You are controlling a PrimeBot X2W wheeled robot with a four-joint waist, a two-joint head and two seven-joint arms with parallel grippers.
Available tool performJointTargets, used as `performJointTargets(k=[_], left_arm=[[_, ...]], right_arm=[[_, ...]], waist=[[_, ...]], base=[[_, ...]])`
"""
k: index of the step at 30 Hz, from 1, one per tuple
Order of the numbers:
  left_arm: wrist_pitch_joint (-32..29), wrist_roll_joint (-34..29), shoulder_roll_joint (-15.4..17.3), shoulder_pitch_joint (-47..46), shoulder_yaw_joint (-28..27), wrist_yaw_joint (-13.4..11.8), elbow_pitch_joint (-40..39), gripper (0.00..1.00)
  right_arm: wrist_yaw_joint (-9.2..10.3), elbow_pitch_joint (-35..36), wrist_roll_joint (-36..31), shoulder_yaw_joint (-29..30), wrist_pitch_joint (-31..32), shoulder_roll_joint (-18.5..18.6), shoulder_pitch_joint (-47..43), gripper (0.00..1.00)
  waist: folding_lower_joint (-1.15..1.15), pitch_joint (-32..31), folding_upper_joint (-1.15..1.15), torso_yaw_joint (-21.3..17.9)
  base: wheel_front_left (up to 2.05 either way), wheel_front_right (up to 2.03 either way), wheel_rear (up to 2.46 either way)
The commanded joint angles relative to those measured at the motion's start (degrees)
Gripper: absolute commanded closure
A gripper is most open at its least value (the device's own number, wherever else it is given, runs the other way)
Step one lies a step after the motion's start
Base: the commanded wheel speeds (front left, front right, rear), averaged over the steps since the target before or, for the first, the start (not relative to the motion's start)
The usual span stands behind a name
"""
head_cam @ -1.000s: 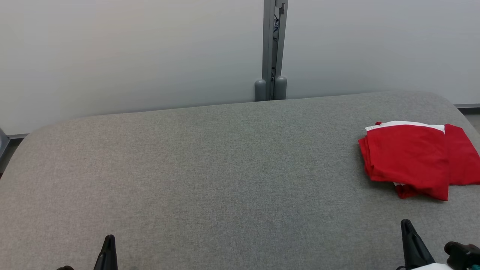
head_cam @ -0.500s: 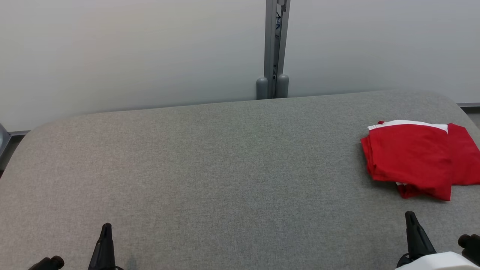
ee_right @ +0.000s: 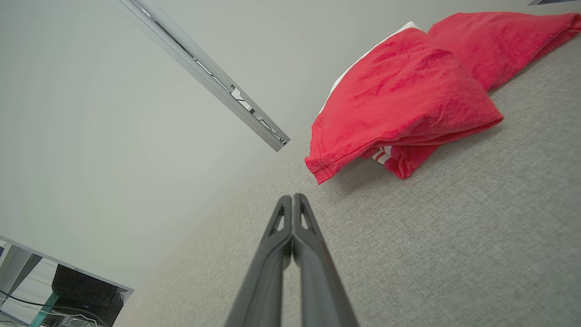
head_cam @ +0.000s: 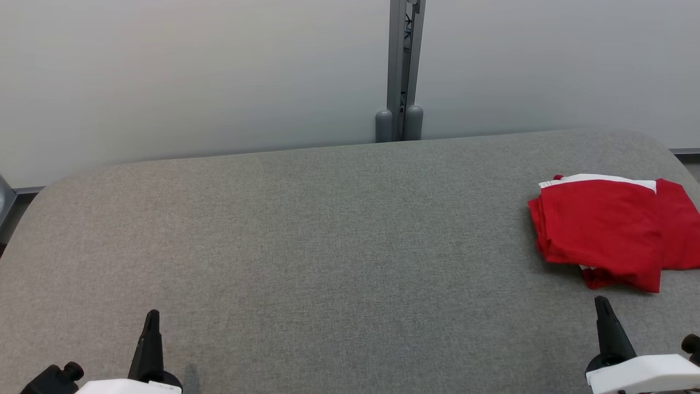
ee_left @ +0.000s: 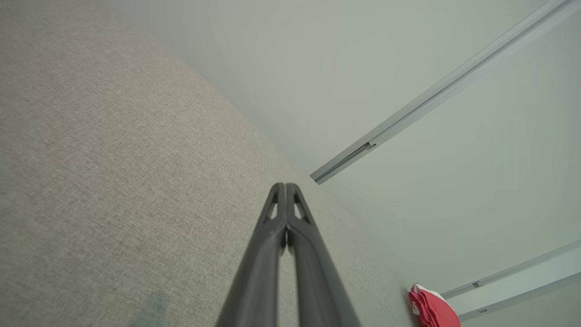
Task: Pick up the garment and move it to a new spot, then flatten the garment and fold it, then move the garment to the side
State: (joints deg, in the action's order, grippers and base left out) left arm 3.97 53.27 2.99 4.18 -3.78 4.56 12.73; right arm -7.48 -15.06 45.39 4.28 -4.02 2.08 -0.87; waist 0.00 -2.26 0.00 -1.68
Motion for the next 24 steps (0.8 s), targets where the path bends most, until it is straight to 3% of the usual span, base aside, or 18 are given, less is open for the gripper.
performJointTargets(k=[1,24], left_arm=[[-0.6,2.1,0.3,-1.9,-0.5,0.5,-0.5,1.00],[-4.2,15.3,0.2,-5.2,-1.4,1.4,0.2,1.00]], right_arm=[[-0.02,0.9,2.6,0.3,0.7,0.6,1.5,1.00],[-0.02,1.0,18.5,1.0,4.3,0.8,3.6,1.00]], waist=[[0.00,0.1,0.00,0.0],[0.00,0.7,0.00,0.5]], base=[[0.00,0.00,0.00],[0.00,0.00,0.00]])
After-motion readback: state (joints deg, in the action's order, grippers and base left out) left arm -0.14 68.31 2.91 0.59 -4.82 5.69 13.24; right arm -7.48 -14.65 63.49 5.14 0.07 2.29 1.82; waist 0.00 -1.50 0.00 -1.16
